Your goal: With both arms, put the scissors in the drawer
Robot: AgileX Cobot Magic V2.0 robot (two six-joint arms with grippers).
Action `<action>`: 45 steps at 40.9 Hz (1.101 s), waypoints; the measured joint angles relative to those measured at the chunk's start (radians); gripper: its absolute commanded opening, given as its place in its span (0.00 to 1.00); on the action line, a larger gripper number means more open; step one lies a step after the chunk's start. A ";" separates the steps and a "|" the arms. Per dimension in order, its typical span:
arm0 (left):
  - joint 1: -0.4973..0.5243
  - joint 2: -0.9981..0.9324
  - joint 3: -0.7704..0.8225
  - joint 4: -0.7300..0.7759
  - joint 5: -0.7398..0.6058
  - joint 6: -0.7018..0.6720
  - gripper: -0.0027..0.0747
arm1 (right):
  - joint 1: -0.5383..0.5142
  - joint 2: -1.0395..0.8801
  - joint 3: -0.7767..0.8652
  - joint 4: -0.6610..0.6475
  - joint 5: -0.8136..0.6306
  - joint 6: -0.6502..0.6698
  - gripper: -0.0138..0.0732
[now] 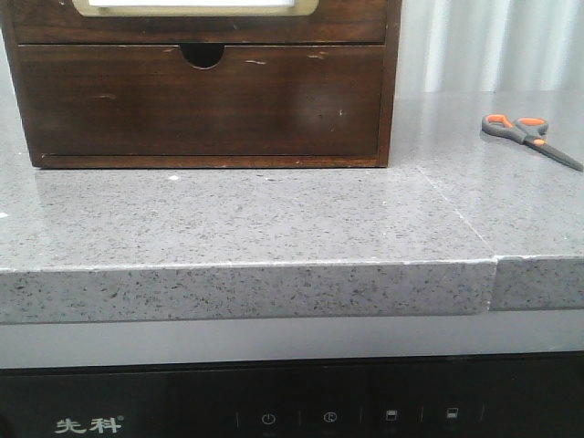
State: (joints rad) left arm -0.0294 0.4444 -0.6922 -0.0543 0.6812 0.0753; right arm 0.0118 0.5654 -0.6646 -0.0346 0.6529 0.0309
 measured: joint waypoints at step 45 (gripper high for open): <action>0.000 0.137 0.014 -0.589 -0.219 0.000 0.78 | 0.000 0.027 0.016 -0.078 0.035 0.000 0.72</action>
State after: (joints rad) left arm -0.0294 0.5817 -0.6786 -0.6432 0.4625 0.0753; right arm 0.0118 0.5920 -0.6487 -0.1124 0.6879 0.0309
